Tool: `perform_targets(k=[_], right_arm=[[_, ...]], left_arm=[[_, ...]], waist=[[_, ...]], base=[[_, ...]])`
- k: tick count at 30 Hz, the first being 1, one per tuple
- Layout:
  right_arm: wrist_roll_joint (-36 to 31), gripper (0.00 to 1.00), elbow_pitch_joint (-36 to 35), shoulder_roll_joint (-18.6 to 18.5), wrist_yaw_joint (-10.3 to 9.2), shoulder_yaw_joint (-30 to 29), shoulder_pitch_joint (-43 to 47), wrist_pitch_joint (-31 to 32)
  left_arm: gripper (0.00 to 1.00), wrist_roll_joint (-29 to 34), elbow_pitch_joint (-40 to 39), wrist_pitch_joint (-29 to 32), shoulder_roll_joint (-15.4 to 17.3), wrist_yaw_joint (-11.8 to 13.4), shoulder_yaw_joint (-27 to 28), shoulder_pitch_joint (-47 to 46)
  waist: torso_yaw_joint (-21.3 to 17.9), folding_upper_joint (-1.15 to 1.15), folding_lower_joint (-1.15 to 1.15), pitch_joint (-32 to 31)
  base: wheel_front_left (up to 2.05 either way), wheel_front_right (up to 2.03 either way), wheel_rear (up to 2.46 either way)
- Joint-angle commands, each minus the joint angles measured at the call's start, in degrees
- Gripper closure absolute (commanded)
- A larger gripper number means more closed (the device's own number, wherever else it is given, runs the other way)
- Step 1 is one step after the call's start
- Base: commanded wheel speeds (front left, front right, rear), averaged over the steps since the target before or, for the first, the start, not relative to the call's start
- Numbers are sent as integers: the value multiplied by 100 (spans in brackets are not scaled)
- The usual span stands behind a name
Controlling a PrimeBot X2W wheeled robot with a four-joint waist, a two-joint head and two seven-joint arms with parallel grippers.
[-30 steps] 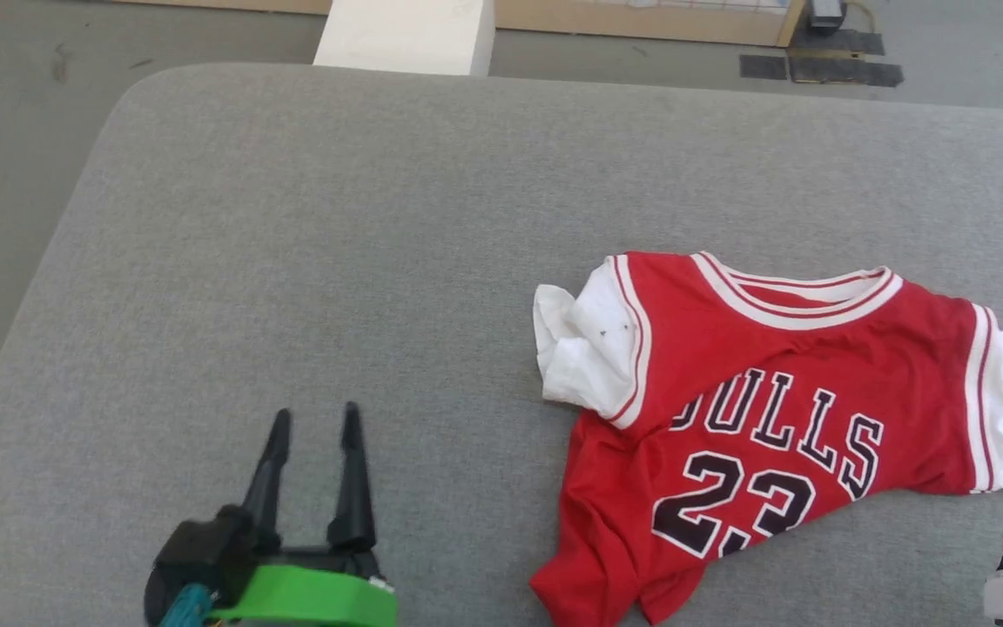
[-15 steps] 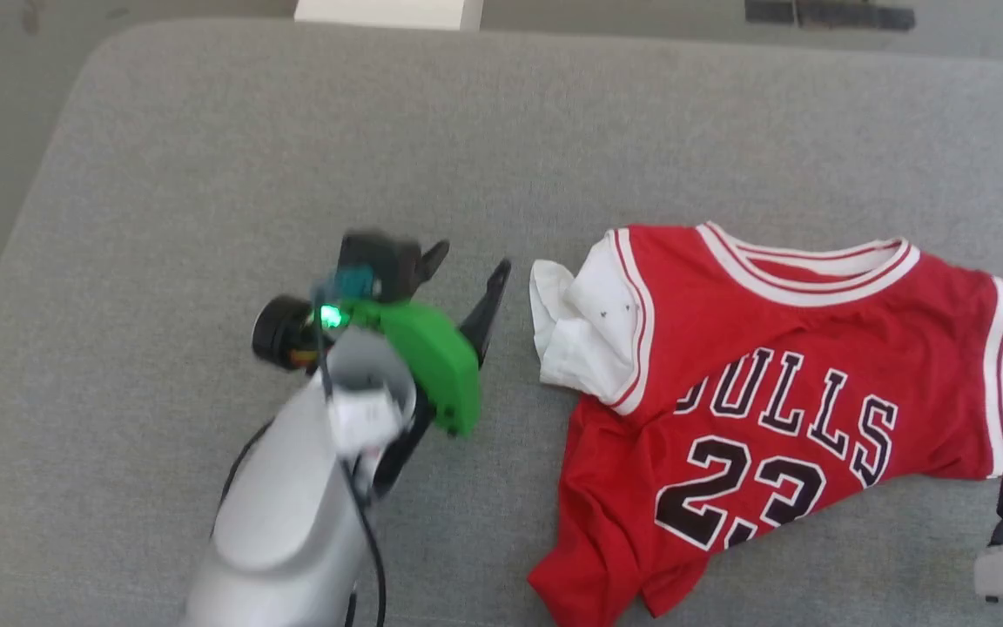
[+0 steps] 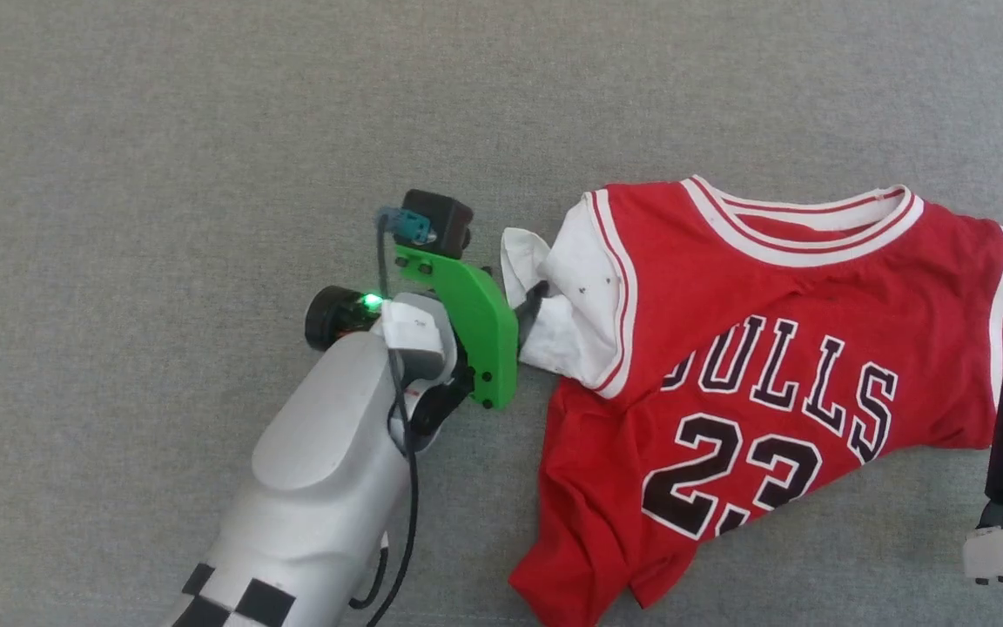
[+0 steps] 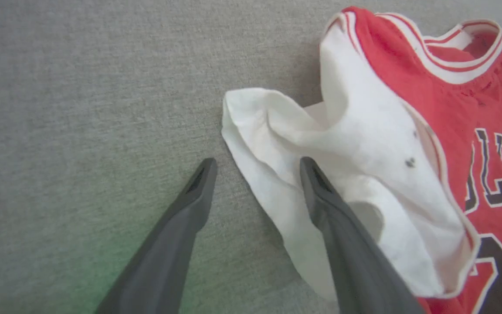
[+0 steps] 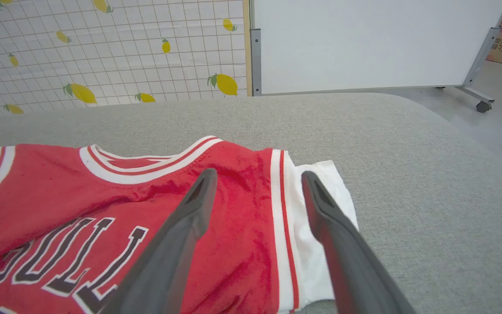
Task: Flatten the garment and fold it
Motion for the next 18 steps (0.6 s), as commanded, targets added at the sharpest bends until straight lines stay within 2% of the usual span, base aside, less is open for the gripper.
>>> perform_targets(k=[1, 5, 12, 13, 14, 15, 18], right_arm=[[10, 0, 23, 3, -9, 28, -117, 0], [34, 0, 75, 3, -9, 83, -171, -18], [67, 0, 199, 3, -9, 178, -325, -79], [71, 0, 226, 3, -9, 175, -345, -93], [74, 0, 248, 3, -9, 171, -360, -103], [77, 0, 277, 3, -9, 167, -379, -117], [81, 0, 360, 3, -9, 152, -421, -150]], left_arm=[[0, -62, 28, 43, -23, 50, -95, -133], [0, -114, 153, 219, -23, 180, -378, -305], [0, -132, 731, 1096, -24, 588, -838, -532], [13, -148, 776, 1175, -24, 612, -897, -546], [73, -148, 803, 1213, -24, 626, -948, -559], [100, -161, 836, 1254, -24, 628, -1007, -567], [100, -309, 861, 1312, -24, 550, -1103, -541]], waist=[[-1, 0, 0, 34], [0, 0, 0, 113], [-120, 0, 0, 308], [-135, 0, 0, 322], [-148, 0, 0, 333], [-162, 0, 0, 343], [-182, 0, 0, 327]], base=[[0, 0, 0], [0, 0, 0], [0, 0, 0], [0, 0, 0], [0, 0, 0], [0, 0, 0], [0, 0, 0]])
